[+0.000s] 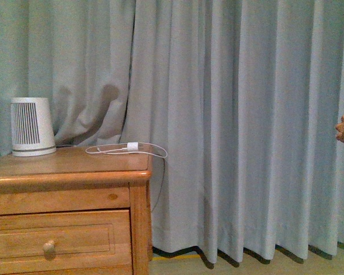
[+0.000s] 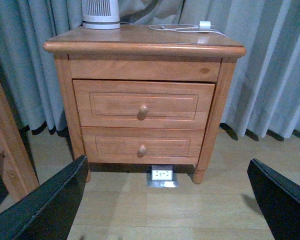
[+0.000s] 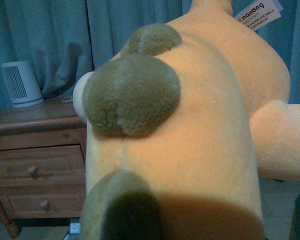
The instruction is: Put away toys
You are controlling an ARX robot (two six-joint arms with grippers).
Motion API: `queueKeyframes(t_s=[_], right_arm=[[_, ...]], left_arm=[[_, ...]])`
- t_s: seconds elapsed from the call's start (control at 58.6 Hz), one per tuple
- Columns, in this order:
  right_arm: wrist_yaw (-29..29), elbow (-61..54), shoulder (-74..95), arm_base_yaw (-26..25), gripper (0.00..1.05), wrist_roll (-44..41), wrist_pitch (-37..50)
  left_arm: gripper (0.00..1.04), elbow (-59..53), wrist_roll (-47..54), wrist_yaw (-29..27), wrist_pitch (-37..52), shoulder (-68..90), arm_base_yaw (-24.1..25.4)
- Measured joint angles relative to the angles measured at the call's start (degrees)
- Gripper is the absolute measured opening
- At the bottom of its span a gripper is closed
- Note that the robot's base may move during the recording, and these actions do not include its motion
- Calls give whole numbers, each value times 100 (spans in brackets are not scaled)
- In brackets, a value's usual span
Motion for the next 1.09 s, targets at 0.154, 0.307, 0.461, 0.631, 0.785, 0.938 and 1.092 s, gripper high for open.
queueKeyframes(t_s=[0.154,0.307,0.461,0.631,0.785,0.938,1.092], right_arm=[[-24,2,0,0,17,0,0],[-57,0,0,2,17,0,0],[15,0,0,0,17,0,0],[20,0,-4,-7,17,0,0],[4,0,-2,-2,17,0,0],[4,0,0,-2,17,0,0],[2,0,-4,0,17,0,0]], left_arm=[[99,0,0,-4,0,0,0],[99,0,0,-22,0,0,4],[99,0,0,11,0,2,4],[99,0,-2,0,0,0,0],[99,0,0,0,0,0,0],[99,0,0,0,0,2,0],[99,0,0,0,0,0,0]])
